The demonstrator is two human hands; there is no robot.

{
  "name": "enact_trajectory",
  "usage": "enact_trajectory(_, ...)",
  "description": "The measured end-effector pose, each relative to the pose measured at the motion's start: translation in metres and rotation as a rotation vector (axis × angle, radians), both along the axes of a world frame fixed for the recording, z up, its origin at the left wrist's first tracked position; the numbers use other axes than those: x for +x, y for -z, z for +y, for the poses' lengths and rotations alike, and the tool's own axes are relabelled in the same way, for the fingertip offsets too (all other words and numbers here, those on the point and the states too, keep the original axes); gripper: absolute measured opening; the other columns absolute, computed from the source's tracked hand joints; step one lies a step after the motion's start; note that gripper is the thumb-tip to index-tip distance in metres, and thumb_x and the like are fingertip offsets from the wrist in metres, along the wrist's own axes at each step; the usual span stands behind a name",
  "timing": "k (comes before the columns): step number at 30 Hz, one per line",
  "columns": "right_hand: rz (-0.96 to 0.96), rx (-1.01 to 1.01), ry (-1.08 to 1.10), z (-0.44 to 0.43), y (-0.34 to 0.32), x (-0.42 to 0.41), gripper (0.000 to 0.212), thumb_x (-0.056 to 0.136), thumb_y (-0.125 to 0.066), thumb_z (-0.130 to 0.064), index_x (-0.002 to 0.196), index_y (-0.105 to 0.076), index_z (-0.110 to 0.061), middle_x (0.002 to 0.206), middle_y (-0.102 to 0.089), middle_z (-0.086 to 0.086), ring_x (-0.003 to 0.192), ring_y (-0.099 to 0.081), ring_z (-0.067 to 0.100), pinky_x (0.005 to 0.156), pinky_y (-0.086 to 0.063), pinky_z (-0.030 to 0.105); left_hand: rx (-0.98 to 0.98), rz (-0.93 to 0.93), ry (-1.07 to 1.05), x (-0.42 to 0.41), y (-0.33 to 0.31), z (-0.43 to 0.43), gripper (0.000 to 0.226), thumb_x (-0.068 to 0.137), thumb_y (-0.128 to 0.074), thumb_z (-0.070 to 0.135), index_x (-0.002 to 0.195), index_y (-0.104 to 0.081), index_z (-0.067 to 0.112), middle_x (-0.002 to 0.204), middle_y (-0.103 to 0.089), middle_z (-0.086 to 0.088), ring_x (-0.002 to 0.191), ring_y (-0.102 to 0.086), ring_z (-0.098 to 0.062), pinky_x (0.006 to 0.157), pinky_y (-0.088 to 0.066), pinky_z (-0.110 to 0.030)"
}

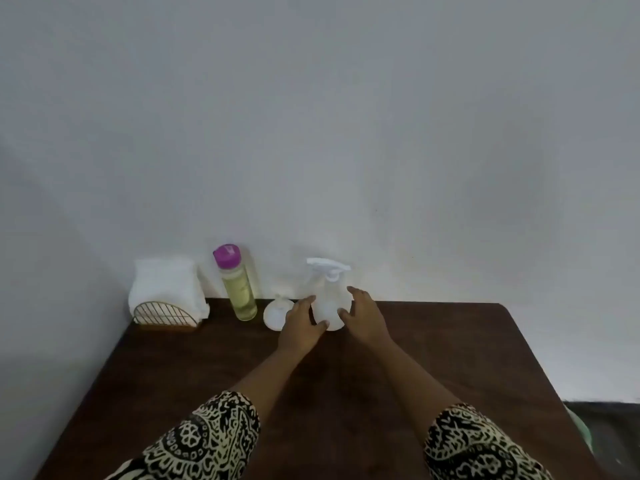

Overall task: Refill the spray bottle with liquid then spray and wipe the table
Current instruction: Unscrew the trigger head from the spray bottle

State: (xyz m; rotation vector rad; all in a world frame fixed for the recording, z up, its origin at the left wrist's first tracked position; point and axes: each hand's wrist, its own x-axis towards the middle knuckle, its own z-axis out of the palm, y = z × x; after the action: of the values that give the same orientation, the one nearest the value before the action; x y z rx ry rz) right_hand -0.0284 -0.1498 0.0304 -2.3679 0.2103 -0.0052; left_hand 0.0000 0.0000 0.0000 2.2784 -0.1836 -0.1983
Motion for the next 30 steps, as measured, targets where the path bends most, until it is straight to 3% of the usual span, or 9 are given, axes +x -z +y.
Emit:
enact_trajectory(2, -0.017, 0.038, -0.028, -0.003, 0.005, 0.016, 0.062, 0.087, -0.054, -0.041, 0.140, -0.041, -0.012, 0.141, -0.047, 0.006, 0.130, -0.044, 0.025, 0.104, -0.038, 0.036, -0.014, -0.004, -0.005, 0.012, 0.005, -0.009, 0.075, 0.081, -0.073, 0.026, 0.145, -0.035, 0.013, 0.147, -0.043, -0.006, 0.134, -0.040, -0.023, 0.110, -0.036, -0.040)
enact_trajectory(6, 0.038, 0.071, -0.056, -0.005, 0.013, 0.034, 0.053, 0.090, -0.061, -0.035, 0.135, -0.047, -0.010, 0.131, -0.056, 0.008, 0.118, -0.053, 0.024, 0.091, -0.040, 0.028, -0.112, 0.094, 0.032, 0.022, 0.013, -0.017, 0.095, 0.069, -0.082, 0.036, 0.146, -0.029, 0.019, 0.144, -0.044, 0.001, 0.131, -0.043, -0.018, 0.107, -0.041, -0.041)
enact_trajectory(9, -0.008, 0.073, -0.039, -0.007, 0.020, 0.035, 0.060, 0.080, -0.064, -0.049, 0.126, -0.054, -0.014, 0.121, -0.061, 0.007, 0.109, -0.058, 0.023, 0.085, -0.044, 0.030, -0.220, 0.116, 0.023, 0.017, 0.020, -0.019, 0.101, 0.060, -0.083, 0.044, 0.144, -0.031, 0.024, 0.141, -0.047, 0.005, 0.128, -0.046, -0.014, 0.106, -0.043, -0.042)
enact_trajectory(13, -0.013, 0.049, -0.024, -0.004, 0.023, 0.015, 0.055, 0.079, -0.070, -0.044, 0.125, -0.056, -0.016, 0.119, -0.061, 0.004, 0.108, -0.055, 0.021, 0.082, -0.040, 0.028, -0.269, 0.058, 0.002, -0.007, 0.023, -0.017, 0.091, 0.063, -0.085, 0.036, 0.139, -0.036, 0.024, 0.132, -0.048, 0.009, 0.122, -0.048, -0.011, 0.102, -0.044, -0.036)
enact_trajectory(18, -0.037, 0.072, -0.002, 0.013, 0.021, -0.035, 0.054, 0.076, -0.074, -0.044, 0.122, -0.059, -0.019, 0.118, -0.060, 0.002, 0.107, -0.055, 0.019, 0.086, -0.046, 0.034, -0.253, 0.034, -0.049, -0.054, 0.025, -0.003, 0.095, 0.059, -0.079, 0.046, 0.140, -0.038, 0.020, 0.136, -0.048, 0.003, 0.123, -0.048, -0.013, 0.100, -0.047, -0.037)
enact_trajectory(23, -0.043, 0.034, 0.026, 0.037, 0.019, -0.095, 0.053, 0.071, -0.075, -0.049, 0.114, -0.061, -0.021, 0.110, -0.060, -0.003, 0.101, -0.054, 0.014, 0.078, -0.045, 0.027, -0.209, -0.010, -0.081, -0.112, 0.023, 0.016, 0.084, 0.067, -0.082, 0.027, 0.139, -0.040, 0.017, 0.139, -0.042, 0.000, 0.125, -0.043, -0.014, 0.100, -0.045, -0.035)
enact_trajectory(30, -0.027, 0.028, 0.065, 0.068, 0.018, -0.173, 0.056, 0.069, -0.074, -0.054, 0.113, -0.059, -0.024, 0.106, -0.055, -0.008, 0.102, -0.052, 0.012, 0.071, -0.043, 0.025, -0.226, -0.001, -0.079, -0.185, 0.022, 0.046, 0.081, 0.066, -0.084, 0.021, 0.136, -0.044, 0.015, 0.137, -0.045, -0.001, 0.124, -0.044, -0.013, 0.098, -0.042, -0.026)
